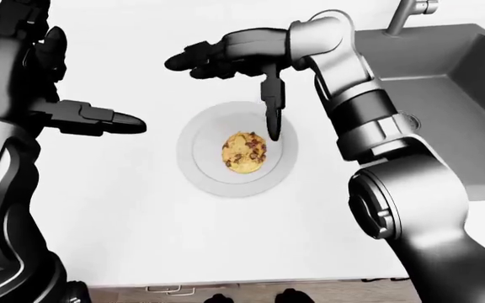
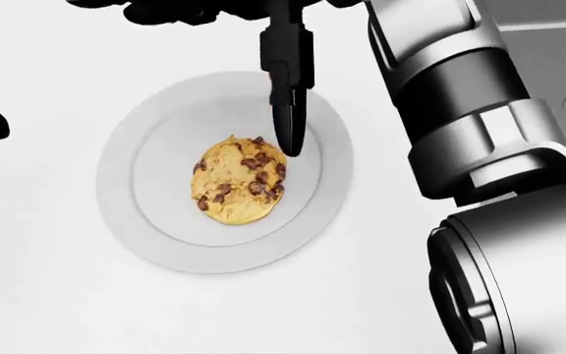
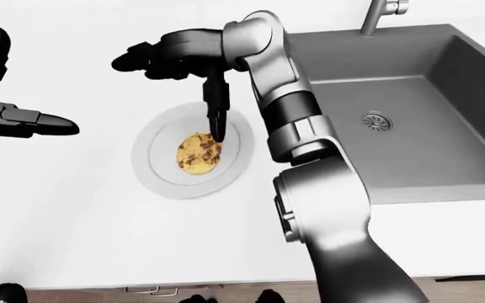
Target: Place the pastries on the plates.
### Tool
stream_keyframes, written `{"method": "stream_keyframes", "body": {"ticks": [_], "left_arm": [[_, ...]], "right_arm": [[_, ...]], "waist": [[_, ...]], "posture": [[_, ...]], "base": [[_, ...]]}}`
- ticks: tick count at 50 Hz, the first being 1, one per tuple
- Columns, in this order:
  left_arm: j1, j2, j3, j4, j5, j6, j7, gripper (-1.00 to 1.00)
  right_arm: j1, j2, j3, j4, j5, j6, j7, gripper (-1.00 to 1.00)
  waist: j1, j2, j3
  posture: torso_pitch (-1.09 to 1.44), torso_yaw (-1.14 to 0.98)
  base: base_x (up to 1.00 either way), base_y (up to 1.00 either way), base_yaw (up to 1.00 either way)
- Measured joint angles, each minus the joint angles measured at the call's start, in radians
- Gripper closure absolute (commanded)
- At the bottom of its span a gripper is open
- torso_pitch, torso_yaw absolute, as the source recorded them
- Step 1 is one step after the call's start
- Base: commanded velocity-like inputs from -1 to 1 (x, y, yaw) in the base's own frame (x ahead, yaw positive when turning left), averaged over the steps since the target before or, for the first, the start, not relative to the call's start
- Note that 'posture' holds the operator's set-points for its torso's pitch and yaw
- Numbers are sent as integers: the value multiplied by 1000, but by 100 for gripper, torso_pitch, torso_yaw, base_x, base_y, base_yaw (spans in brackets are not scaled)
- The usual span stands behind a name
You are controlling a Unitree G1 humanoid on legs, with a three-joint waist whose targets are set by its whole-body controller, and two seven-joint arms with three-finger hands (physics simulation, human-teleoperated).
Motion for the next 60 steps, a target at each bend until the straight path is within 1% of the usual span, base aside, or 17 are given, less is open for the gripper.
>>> {"method": "stream_keyframes", "body": {"ticks": [3, 5, 7, 13, 17, 21, 26, 32, 35, 38, 42, 45, 49, 53, 57, 58, 60], "left_arm": [[-5, 1, -2, 6, 0, -2, -1, -100], [-8, 3, -1, 7, 0, -3, -2, -100], [-10, 3, 0, 6, -1, -1, -4, -100], [-9, 3, -2, -3, -6, -2, -7, -100], [2, 0, -7, -7, -5, 2, -12, -100], [-1, -4, -9, -2, -1, 9, -13, -100], [-7, -6, -9, -4, 4, 11, -11, -100], [-11, -7, -11, -8, 7, 10, -12, -100], [-10, -10, -14, -3, 10, 7, -12, -100], [-16, -10, -18, 4, 11, 7, -14, -100], [-16, -6, -17, 4, 15, 4, -16, -100], [-22, -8, -17, 11, 22, -2, -12, -100], [-22, -10, -22, 25, 29, -4, -10, -100], [-14, -10, -16, 21, 32, 6, -14, -100], [-21, -6, -9, 15, 39, 4, -13, -100], [-23, -7, -10, 15, 40, 2, -12, -100], [-27, -7, -15, 16, 40, -3, -13, -100]], "right_arm": [[-28, -7, -5, 28, 1, 3, -29, -100], [-53, -13, -7, 59, -9, 19, -81, -100], [-81, -16, -12, 90, -29, 74, -168, -100], [-147, -11, -42, 129, -61, 336, -444, -100], [-191, -11, -88, 142, -18, 505, -615, -100], [-214, -23, -120, 144, 52, 631, -773, -100], [-215, -37, -119, 135, 130, 705, -903, -100], [-223, -49, -120, 110, 201, 748, -1007, -100], [-232, -60, -91, 87, 209, 754, -1043, -100], [-240, -61, -120, 61, 238, 754, -1091, -100], [-225, -68, -99, 31, 264, 737, -1112, -100], [-231, -67, -94, 34, 274, 744, -1113, -100], [-244, -64, -100, 40, 301, 764, -1118, -100], [-246, -62, -100, 30, 320, 772, -1126, -100], [-246, -63, -97, 5, 336, 771, -1133, -100], [-244, -65, -95, 2, 339, 771, -1134, -100], [-236, -68, -96, -8, 343, 775, -1138, -100]], "waist": [[0, 0, 1], [0, 0, 1], [0, 0, 0], [8, 0, -2], [14, -1, -3], [20, -4, -12], [24, -7, -38], [29, -5, -73], [30, -6, -93], [32, -7, -113], [33, -9, -140], [34, -9, -148], [35, -9, -195], [29, -6, -198], [15, -8, -209], [8, -15, -210], [-5, -42, -207]], "posture": [[25, 0], [25, 0], [25, 0], [25, 0], [23, 0], [19, 0], [14, 0], [8, 0], [5, 0], [2, 0], [0, 0], [0, 0], [0, 0], [0, 0], [0, 0], [0, 0], [0, 0]], "base": [[0, 0, 0], [0, 0, 0], [0, 0, 0], [0, 0, 0], [0, 0, 0], [0, 0, 0], [0, 0, 0], [0, 0, 0], [0, 0, 0], [0, 0, 0], [0, 0, 0], [-4, 0, 0], [-65, 1, 0], [-100, 0, 0], [-100, 0, 0], [-100, 0, 0], [-100, 0, 0]]}}
